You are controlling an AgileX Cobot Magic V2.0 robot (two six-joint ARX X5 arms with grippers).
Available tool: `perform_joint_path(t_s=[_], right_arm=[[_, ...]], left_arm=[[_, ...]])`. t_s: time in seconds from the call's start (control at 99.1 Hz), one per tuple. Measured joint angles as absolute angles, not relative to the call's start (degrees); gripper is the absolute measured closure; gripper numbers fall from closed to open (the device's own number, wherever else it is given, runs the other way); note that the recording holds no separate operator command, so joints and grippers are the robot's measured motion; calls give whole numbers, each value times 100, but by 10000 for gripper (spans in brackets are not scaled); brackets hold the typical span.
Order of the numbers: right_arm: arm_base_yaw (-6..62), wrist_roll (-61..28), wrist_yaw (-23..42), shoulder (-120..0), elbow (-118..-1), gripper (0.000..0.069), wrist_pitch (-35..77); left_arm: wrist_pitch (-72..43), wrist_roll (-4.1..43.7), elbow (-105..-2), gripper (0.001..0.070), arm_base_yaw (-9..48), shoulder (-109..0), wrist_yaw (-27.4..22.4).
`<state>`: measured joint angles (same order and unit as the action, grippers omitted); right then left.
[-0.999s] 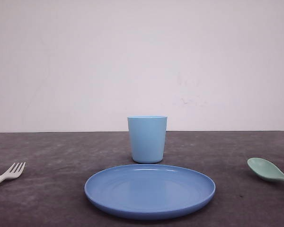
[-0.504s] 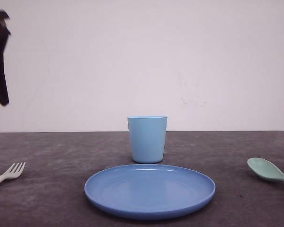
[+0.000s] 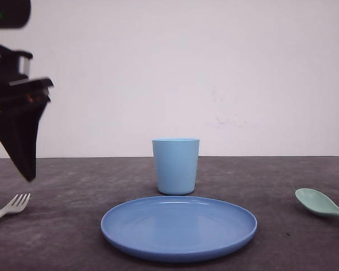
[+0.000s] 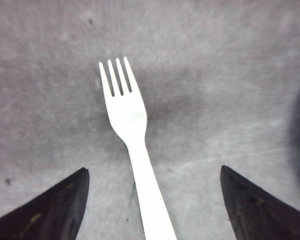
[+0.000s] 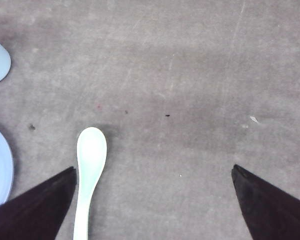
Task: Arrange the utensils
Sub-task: 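Lower the left gripper onto the white fork and close on it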
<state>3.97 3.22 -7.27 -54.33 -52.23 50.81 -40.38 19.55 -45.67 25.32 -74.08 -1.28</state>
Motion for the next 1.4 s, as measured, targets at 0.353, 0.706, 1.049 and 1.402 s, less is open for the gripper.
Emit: perform_joint_path(t_s=[0.353, 0.706, 1.049, 1.402], right_arm=[[397, 322, -727, -5433, -5223, 66, 5078], [397, 322, -727, -5433, -5225, 66, 5078], [397, 322, -727, -5435, -5223, 66, 5078], [397, 322, -727, -5435, -5223, 66, 5078]], left_arm=[[-3743, 1977, -4569, 199, 2536, -8217, -115], [-3789, 2021, -4646, 376, 2543, -8405, 108], [-3763, 2018, -4661, 582, 2724, -8431, 279], [-3743, 2018, -4661, 640, 2864, -8438, 309]])
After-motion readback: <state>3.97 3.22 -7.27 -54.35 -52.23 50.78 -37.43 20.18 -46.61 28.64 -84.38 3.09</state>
